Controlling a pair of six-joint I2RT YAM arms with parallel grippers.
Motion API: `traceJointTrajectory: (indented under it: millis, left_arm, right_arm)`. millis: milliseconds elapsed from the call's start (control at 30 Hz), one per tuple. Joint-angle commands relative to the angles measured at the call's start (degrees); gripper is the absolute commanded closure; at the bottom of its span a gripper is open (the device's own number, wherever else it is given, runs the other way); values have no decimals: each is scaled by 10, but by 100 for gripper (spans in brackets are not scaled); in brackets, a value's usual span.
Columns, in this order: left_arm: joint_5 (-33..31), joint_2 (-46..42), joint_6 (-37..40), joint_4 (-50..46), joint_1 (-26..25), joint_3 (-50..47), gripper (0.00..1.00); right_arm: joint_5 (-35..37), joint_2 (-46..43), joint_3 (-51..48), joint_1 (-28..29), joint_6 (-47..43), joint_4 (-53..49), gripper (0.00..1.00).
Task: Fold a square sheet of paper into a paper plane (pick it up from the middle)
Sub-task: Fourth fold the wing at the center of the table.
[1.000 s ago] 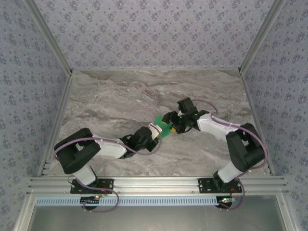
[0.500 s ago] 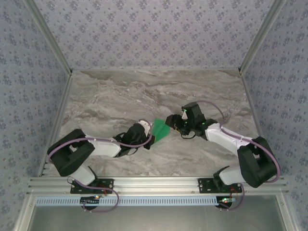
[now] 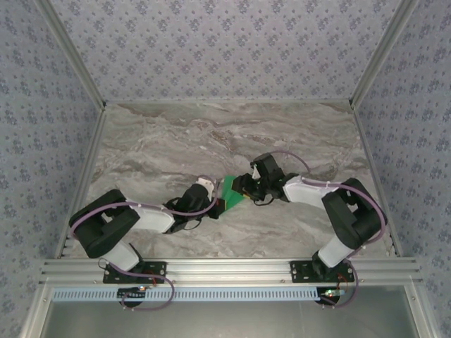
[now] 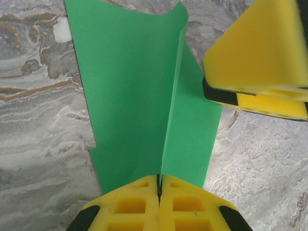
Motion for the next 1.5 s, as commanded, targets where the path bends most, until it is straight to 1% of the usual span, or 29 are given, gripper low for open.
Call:
traceJointTrajectory:
  millis: [0, 67, 233, 467, 600, 700, 833, 967, 1000, 1067, 1200, 1300, 1400, 1467]
  left_arm:
    - [-3, -5, -26, 32, 4, -9, 94]
    - [0, -3, -33, 41, 4, -13, 93]
    - [15, 3, -49, 40, 4, -12, 89]
    - [65, 10, -87, 32, 26, -4, 81]
    - [93, 16, -92, 25, 33, 8, 78]
    - [114, 17, -99, 16, 45, 13, 74]
    - [137, -4, -110, 4, 72, 9, 66]
    - [114, -50, -111, -62, 85, 6, 53]
    - [109, -61, -111, -74, 86, 6, 52]
    - [103, -84, -113, -98, 91, 5, 52]
    - [106, -114, -120, -109, 94, 9, 53]
    - [133, -111, -127, -83, 93, 12, 58]
    - [167, -92, -130, -56, 93, 16, 64]
    - [182, -80, -131, -43, 93, 19, 66]
  right_arm:
    - [-12, 25, 19, 3, 15, 18, 54]
    - [-12, 37, 22, 3, 17, 21, 55]
    - [-17, 58, 31, 5, 14, 27, 54]
    - [-11, 81, 37, 8, 8, 13, 52]
    - [-5, 91, 38, 11, 4, 2, 50]
    - [7, 96, 42, 14, -1, -16, 48]
    - [25, 100, 47, 17, -8, -44, 46]
    - [47, 105, 59, 18, -14, -90, 44]
    - [54, 107, 65, 19, -16, -108, 44]
    - [63, 110, 71, 20, -18, -125, 44]
    - [76, 118, 81, 24, -21, -148, 44]
    - [85, 126, 90, 29, -20, -161, 43]
    - [97, 135, 99, 33, -19, -177, 42]
    - [104, 139, 102, 35, -16, -186, 41]
